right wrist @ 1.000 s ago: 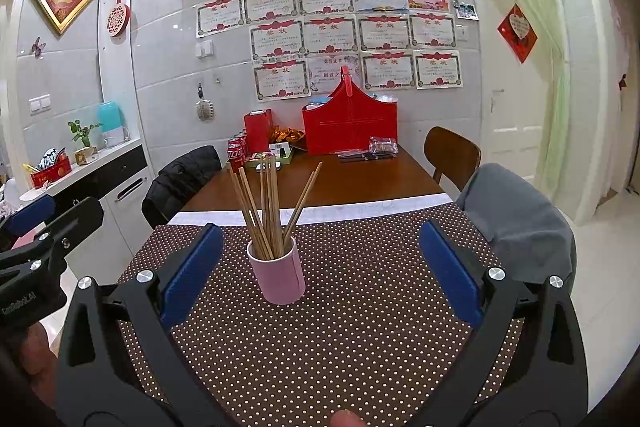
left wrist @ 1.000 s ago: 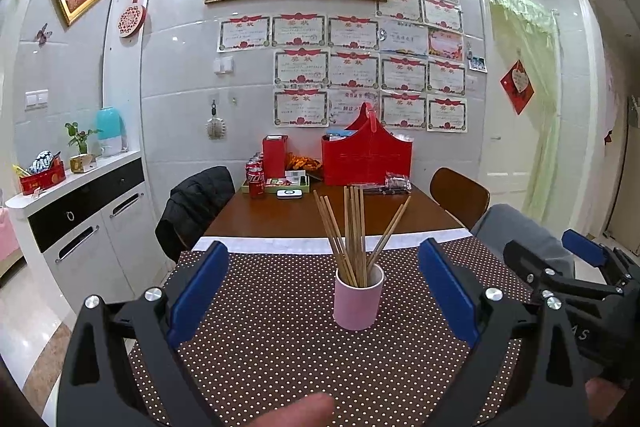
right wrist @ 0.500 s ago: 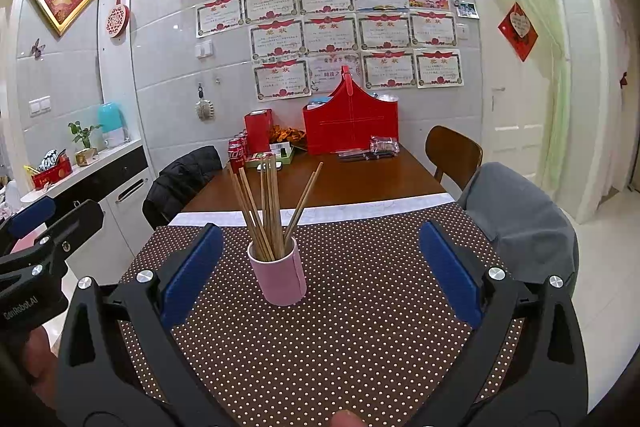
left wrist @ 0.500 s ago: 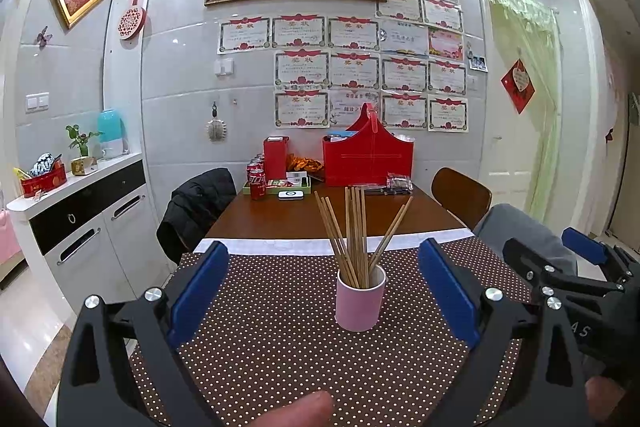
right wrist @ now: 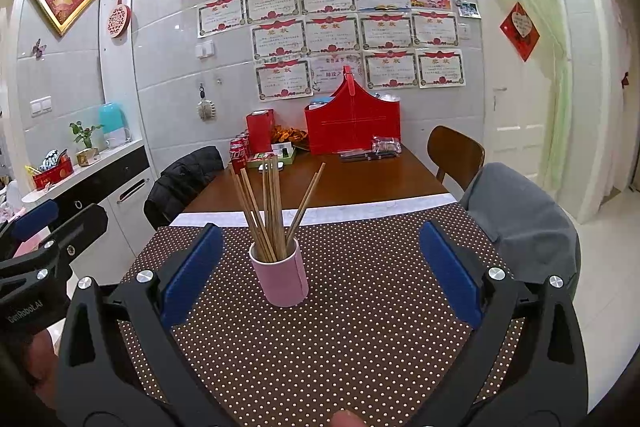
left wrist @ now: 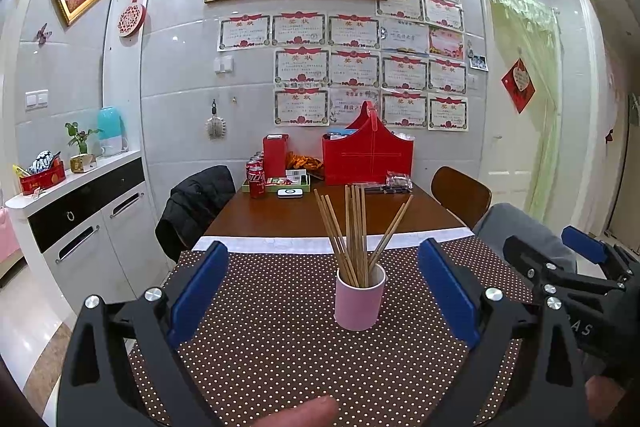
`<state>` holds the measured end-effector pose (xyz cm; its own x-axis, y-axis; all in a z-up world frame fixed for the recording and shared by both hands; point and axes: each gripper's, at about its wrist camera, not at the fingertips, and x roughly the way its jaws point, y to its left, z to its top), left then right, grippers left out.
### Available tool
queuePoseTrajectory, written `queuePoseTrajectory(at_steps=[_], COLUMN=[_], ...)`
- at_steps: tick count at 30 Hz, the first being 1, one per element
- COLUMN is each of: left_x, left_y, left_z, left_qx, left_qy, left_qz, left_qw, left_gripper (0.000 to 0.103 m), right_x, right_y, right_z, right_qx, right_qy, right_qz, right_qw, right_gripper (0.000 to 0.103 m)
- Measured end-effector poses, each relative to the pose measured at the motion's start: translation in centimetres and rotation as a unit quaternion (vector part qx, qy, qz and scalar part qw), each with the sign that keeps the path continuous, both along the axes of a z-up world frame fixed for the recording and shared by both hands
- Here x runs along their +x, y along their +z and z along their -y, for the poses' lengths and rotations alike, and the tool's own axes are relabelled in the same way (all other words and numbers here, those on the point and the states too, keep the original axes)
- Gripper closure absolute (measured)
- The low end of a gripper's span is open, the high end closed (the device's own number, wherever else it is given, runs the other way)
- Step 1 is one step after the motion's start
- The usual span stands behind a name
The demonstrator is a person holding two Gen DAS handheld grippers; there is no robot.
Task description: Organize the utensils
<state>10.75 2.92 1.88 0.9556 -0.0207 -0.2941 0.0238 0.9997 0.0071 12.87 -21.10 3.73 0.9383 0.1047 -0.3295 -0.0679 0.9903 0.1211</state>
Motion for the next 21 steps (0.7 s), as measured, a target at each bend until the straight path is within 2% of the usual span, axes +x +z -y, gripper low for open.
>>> queuePoseTrajectory(at_steps=[21], left_x=[0.4], left_y=[-0.6], left_z=[-0.3], left_qx=[-0.001], left_qy=[0.003], left_qz=[-0.003], left_qw=[1.0000], left_gripper=[0.009], right_x=[0.2], right_y=[0.0], right_z=[-1.1], right_qx=[0.001], right_qy=[0.003], right_qz=[-0.003], right_qw=[1.000], right_gripper=[0.006])
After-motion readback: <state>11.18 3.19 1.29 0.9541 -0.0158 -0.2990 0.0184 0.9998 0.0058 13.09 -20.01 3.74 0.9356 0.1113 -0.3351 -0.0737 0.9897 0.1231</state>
